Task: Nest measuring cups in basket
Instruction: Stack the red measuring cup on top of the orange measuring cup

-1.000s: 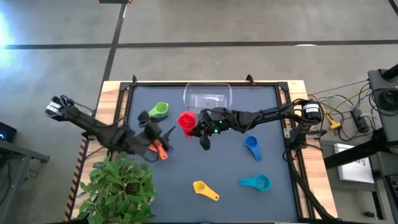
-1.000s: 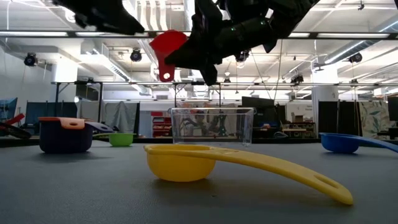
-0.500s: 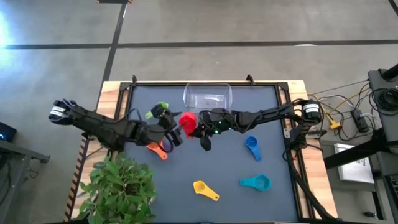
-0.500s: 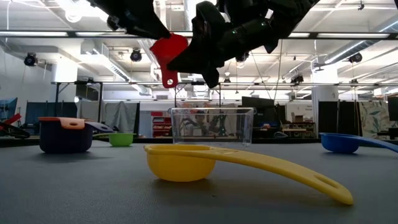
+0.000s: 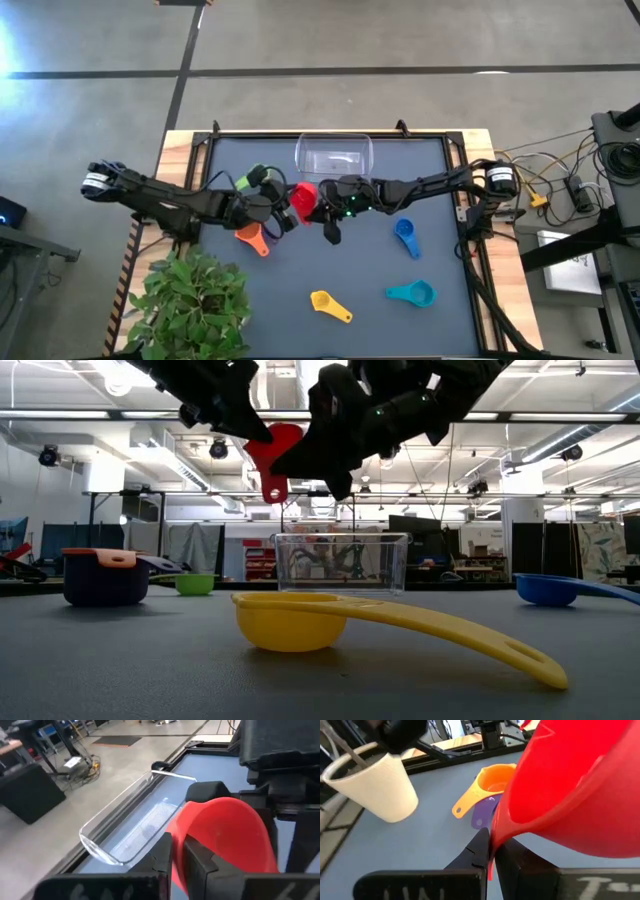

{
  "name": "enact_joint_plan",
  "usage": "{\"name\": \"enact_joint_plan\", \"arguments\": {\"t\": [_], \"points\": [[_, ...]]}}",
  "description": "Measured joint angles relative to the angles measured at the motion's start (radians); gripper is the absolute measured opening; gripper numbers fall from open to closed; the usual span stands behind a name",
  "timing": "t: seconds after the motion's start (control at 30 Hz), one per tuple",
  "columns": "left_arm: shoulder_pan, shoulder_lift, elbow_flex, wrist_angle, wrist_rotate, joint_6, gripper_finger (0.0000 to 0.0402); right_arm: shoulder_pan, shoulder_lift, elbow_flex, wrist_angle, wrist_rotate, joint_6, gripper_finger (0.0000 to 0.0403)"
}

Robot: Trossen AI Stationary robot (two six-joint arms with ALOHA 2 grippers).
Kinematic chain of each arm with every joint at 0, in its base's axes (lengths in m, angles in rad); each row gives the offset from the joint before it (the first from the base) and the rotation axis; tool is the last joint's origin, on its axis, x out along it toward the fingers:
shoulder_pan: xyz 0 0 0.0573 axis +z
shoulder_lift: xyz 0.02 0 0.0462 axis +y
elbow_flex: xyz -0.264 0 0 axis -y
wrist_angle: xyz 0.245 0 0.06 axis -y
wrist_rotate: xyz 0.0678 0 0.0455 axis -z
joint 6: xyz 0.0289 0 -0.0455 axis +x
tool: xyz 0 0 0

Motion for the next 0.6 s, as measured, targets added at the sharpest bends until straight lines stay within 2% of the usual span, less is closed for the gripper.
{"name": "enact_joint_plan", "arguments": {"t": [0.13, 0.37, 0.5, 0.6], "points": [[0.000, -0.035, 0.000, -0.098, -0.013, -0.113, 0.0003, 0.000, -0.025, 0.002, -0.010, 0.001, -0.059, 0.0033], [-0.022, -0.125, 0.000, -0.376, -0.016, -0.404, 0.0000, -0.002, -0.093, 0.001, -0.094, 0.027, -0.132, 0.0107], [-0.064, -0.191, 0.000, -0.568, 0.003, -0.622, 0.0000, -0.001, -0.139, -0.006, -0.150, 0.106, -0.184, 0.0129], [-0.105, -0.236, -0.001, -0.712, 0.044, -0.806, 0.0000, -0.001, -0.177, -0.036, -0.168, 0.113, -0.195, 0.0132]]}}
